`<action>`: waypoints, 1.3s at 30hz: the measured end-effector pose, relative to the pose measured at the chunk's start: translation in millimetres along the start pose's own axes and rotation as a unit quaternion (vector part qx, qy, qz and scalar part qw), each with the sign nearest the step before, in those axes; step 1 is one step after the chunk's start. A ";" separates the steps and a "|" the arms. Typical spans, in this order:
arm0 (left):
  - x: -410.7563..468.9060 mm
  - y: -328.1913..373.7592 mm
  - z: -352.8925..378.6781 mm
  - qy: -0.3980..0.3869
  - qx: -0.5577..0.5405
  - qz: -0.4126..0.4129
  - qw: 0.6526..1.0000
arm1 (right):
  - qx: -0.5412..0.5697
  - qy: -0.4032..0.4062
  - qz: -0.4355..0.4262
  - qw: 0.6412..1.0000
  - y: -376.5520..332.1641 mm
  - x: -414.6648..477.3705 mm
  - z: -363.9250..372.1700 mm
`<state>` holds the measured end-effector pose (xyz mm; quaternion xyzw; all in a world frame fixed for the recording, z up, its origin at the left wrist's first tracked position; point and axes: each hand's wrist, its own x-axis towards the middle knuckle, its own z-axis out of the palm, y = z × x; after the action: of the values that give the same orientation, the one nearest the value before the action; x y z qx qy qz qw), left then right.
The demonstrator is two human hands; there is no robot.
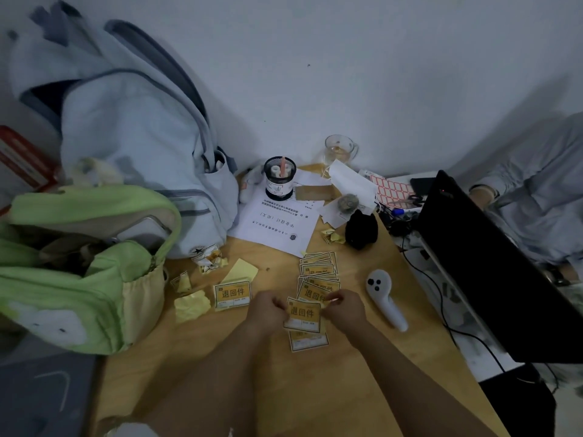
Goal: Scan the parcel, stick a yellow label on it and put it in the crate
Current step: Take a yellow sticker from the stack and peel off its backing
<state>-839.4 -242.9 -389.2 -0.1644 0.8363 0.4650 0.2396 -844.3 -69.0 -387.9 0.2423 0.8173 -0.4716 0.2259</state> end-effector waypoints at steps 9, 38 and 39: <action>-47.6 25.9 -45.7 0.068 -0.159 0.017 0.985 | 0.188 -0.037 -0.028 0.981 -43.3 -52.4 -10.5; -356.0 71.8 -167.6 0.228 -0.359 0.276 0.862 | 0.278 -0.027 -0.337 0.899 -133.9 -388.8 -19.1; -364.4 75.1 -173.1 0.229 -0.361 0.288 0.857 | 0.299 -0.048 -0.342 0.890 -138.0 -398.3 -21.6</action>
<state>-616.8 -333.6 -56.6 -0.0928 0.6511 0.7315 -0.1798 -620.5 -183.3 -48.8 -0.0187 0.6580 -0.7527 0.0061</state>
